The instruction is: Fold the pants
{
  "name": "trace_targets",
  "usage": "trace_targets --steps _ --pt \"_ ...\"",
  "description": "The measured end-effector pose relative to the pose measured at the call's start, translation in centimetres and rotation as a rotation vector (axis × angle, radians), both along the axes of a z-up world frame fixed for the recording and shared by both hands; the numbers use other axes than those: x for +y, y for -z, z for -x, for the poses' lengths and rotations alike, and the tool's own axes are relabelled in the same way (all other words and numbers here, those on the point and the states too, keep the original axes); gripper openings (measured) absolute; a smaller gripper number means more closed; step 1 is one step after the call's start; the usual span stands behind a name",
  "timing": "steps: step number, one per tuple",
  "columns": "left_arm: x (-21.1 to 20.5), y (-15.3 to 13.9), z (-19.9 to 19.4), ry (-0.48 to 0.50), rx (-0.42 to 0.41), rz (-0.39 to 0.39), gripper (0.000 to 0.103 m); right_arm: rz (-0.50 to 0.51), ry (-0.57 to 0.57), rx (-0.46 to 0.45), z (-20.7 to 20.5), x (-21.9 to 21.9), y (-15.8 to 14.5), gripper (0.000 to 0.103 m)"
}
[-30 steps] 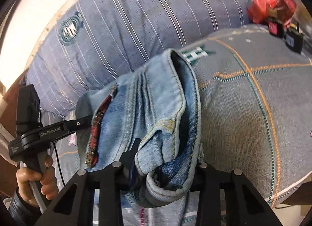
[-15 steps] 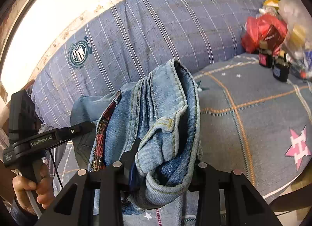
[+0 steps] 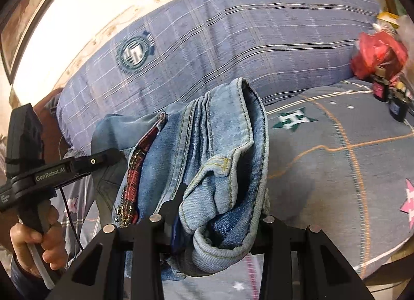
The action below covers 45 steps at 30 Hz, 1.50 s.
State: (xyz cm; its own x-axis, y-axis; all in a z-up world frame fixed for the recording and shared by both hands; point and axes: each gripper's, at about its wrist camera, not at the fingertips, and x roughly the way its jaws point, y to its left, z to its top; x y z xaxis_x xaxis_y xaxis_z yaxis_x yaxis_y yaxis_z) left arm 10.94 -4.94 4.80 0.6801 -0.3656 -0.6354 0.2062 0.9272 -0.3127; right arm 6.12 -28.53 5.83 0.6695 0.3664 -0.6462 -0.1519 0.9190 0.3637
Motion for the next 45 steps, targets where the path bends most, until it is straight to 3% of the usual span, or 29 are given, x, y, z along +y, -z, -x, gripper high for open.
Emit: trace_targets --steps 11,21,32,41,45 --pt "8.4 0.4 1.4 -0.125 0.005 -0.010 0.015 -0.008 -0.121 0.008 -1.7 8.5 0.7 0.039" --pt "14.4 2.2 0.2 -0.215 0.045 -0.012 0.015 -0.008 -0.207 0.036 -4.0 15.1 2.4 0.039" --pt "17.9 5.1 -3.8 -0.255 0.095 -0.025 0.015 0.007 -0.238 0.081 -8.1 19.2 5.1 0.039" --pt "18.2 7.2 -7.4 -0.238 0.122 -0.054 0.015 0.002 -0.222 0.130 -11.6 20.1 8.1 0.039" --pt "18.0 9.5 -8.7 -0.252 0.142 -0.087 0.016 0.010 -0.211 0.154 -12.6 20.0 10.4 0.039"
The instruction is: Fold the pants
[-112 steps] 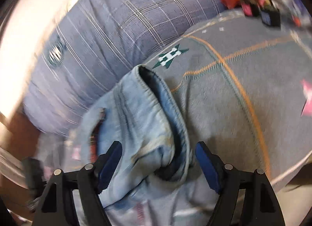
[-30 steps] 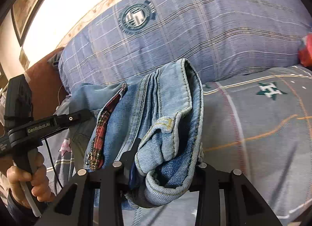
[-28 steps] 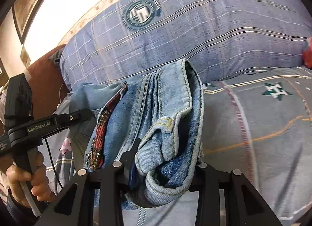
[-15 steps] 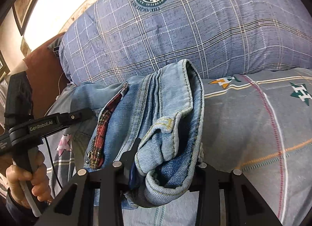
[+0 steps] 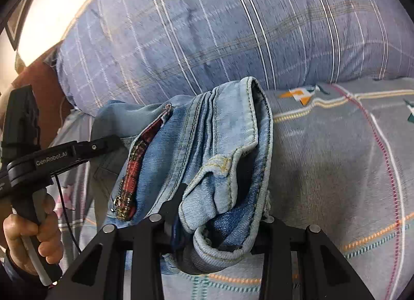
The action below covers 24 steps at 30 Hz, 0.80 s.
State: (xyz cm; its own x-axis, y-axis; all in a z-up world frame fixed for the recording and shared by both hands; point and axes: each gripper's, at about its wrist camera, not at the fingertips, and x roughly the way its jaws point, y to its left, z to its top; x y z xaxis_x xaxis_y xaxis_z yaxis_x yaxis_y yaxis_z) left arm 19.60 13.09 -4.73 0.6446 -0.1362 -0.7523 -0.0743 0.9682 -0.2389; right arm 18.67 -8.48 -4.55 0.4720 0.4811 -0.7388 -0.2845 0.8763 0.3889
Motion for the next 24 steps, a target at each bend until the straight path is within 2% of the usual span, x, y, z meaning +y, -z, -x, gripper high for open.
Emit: trace_targets --steps 2,5,6,9,13,15,19,22,24 --pt "0.6 1.5 -0.4 -0.020 0.024 0.001 0.018 0.007 0.000 -0.006 0.0 -0.3 0.9 0.039" --pt "1.8 2.4 0.0 -0.046 0.027 0.036 0.027 -0.010 -0.009 -0.005 0.1 -0.7 1.5 0.046" --pt "2.0 2.4 0.4 -0.056 0.023 0.040 0.029 -0.012 -0.008 -0.002 0.2 -0.8 1.6 0.052" --pt "2.2 1.7 1.6 -0.076 0.010 0.019 0.033 -0.004 0.006 -0.016 0.7 -1.2 1.2 0.059" --pt "2.0 0.4 4.2 -0.067 -0.023 0.035 0.036 -0.005 0.024 -0.030 1.9 -1.7 0.5 0.060" --pt "1.7 -0.1 5.5 -0.070 -0.038 0.026 0.038 0.024 0.036 -0.070 3.0 -1.7 -0.4 0.060" --pt "-0.2 -0.3 8.0 -0.026 -0.060 -0.035 0.040 0.111 0.038 -0.135 3.9 -0.9 -1.9 0.060" --pt "-2.4 1.4 8.1 0.016 -0.010 -0.117 0.040 0.233 0.057 -0.024 2.6 -0.2 0.7 0.061" --pt "-3.3 2.7 8.0 0.018 0.023 -0.156 0.040 0.205 0.058 0.008 2.2 -0.4 2.1 0.064"
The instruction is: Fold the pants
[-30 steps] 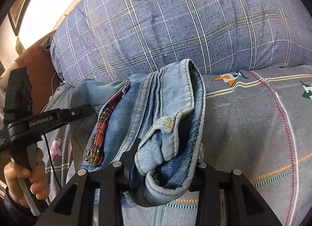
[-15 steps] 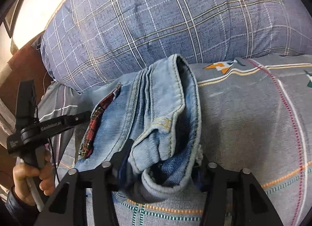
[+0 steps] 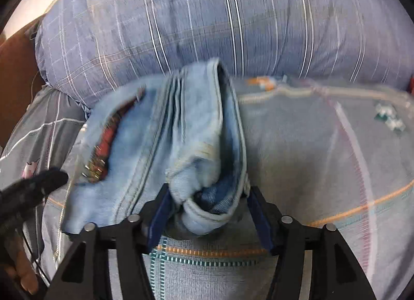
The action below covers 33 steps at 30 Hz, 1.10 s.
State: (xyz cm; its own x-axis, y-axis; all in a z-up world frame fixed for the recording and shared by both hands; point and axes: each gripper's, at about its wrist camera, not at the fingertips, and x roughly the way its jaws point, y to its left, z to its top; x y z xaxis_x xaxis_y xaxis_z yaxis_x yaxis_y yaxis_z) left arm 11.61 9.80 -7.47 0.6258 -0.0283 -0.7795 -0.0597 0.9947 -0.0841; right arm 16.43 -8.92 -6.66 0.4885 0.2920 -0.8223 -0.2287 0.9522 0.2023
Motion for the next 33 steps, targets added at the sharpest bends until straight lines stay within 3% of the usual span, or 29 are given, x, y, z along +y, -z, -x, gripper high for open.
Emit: trace_targets --steps 3,11,16,18,20,23,27,33 --pt "-0.4 0.1 0.8 -0.013 -0.020 -0.036 0.040 -0.039 0.020 -0.024 0.5 -0.5 -0.8 0.066" --pt "0.2 -1.0 3.3 -0.045 -0.072 -0.013 0.044 -0.004 -0.068 -0.137 5.2 -0.7 -4.8 0.071" --pt "-0.3 -1.8 6.7 -0.062 -0.153 -0.060 0.061 0.005 -0.114 -0.181 8.6 -0.3 -6.0 0.087" --pt "-0.5 -1.9 7.4 -0.064 -0.156 -0.095 0.069 -0.001 -0.128 -0.187 9.8 -0.2 -6.5 0.098" --pt "-0.6 -2.2 8.4 -0.070 -0.172 -0.124 0.070 -0.005 -0.145 -0.195 10.8 0.0 -6.8 0.102" --pt "-0.7 -2.6 9.9 -0.087 -0.197 -0.158 0.071 0.009 -0.158 -0.205 12.0 0.1 -7.1 0.103" --pt "-0.6 -3.4 11.8 -0.122 -0.240 -0.175 0.082 0.027 -0.168 -0.213 13.1 0.3 -7.4 0.103" --pt "-0.8 -5.0 14.5 -0.143 -0.313 -0.193 0.083 0.011 -0.177 -0.210 14.6 -0.3 -7.6 0.103"
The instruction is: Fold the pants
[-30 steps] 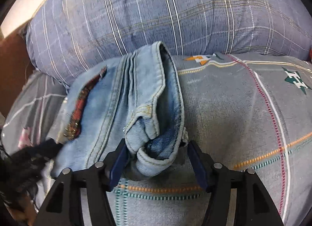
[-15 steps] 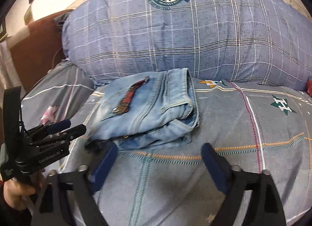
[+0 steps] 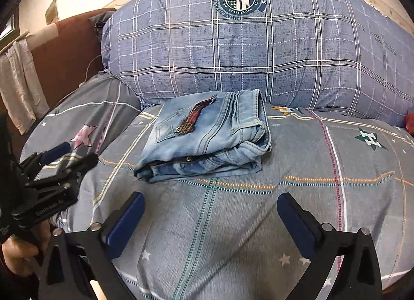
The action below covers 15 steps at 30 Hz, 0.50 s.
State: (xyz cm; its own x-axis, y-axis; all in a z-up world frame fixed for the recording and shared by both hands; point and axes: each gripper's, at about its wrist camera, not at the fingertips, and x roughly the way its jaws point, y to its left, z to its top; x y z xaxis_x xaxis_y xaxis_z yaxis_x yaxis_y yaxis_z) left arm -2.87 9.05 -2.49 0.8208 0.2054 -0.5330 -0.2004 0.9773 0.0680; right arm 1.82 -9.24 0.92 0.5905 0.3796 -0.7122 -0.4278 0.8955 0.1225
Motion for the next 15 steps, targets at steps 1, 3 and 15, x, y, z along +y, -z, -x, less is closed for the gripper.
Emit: trace_targets --steps 1,3,15 --pt "-0.1 -0.1 0.3 -0.004 -0.002 -0.002 0.083 0.001 -0.002 -0.001 0.3 -0.1 0.0 0.103" --pt "-0.1 -0.3 0.9 -0.009 0.000 0.005 0.083 -0.001 -0.002 -0.003 0.9 -0.4 0.0 0.103" --pt "-0.6 -0.5 4.2 -0.058 -0.018 0.010 0.083 -0.011 0.000 -0.037 3.4 -1.0 -1.9 0.103"
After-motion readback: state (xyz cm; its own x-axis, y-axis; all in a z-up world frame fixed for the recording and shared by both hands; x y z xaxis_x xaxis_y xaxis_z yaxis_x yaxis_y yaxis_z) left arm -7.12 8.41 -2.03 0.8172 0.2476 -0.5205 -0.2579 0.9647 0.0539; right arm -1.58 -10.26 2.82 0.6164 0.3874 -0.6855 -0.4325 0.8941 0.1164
